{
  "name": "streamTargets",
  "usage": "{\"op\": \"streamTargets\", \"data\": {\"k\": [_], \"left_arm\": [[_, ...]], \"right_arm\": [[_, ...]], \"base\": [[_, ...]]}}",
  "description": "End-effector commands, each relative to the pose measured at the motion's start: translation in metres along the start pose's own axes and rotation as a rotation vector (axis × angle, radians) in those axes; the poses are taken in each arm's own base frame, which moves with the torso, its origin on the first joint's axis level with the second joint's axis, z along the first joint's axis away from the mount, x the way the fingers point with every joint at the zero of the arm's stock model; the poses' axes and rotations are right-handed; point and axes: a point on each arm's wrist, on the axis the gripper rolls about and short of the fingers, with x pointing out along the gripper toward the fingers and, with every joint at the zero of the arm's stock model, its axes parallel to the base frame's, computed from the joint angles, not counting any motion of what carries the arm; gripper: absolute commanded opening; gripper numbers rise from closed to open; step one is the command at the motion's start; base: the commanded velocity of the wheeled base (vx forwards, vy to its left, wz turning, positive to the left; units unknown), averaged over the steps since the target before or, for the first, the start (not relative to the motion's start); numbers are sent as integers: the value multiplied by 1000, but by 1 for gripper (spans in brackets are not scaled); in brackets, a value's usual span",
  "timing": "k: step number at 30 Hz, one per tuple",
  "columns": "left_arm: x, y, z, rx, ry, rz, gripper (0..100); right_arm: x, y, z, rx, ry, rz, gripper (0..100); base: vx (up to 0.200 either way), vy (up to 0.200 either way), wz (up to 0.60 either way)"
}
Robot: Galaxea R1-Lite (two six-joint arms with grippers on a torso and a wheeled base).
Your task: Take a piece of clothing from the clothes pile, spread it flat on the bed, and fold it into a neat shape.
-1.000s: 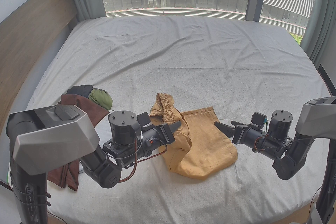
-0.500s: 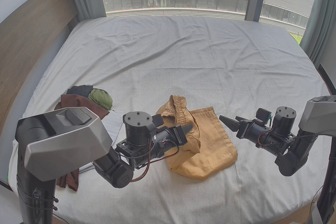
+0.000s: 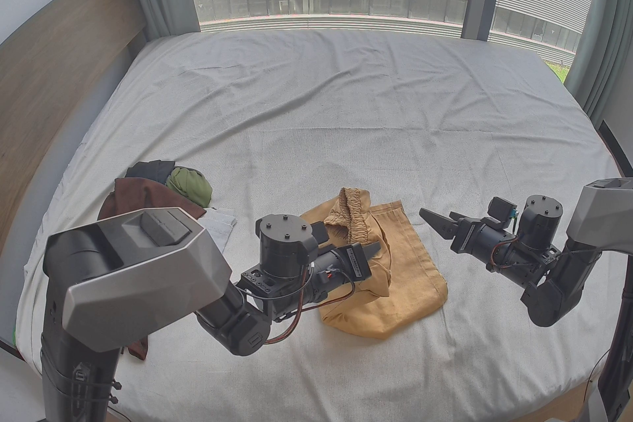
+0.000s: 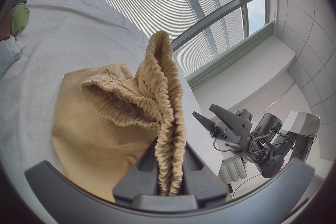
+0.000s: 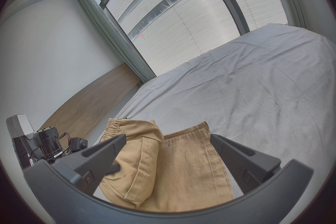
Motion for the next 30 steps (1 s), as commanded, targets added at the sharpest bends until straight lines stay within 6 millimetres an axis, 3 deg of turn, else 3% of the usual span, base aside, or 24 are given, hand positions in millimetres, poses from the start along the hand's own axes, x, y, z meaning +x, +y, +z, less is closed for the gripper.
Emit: {"op": "streamTargets", "data": {"k": [1,14,30], "left_arm": [[7,-5,-2,3,8,-12,0],[16,5,-14,-1,39,10,0],[19,1,-27,0,75,8,0]], "right_arm": [[1,-2,3,-1,-12,-2,100],[0,-5,6,3,-23,-9,100],[1,-5,5,3,-21,-10,100]], "base": [[0,0,0],[0,0,0],[0,0,0]]}}
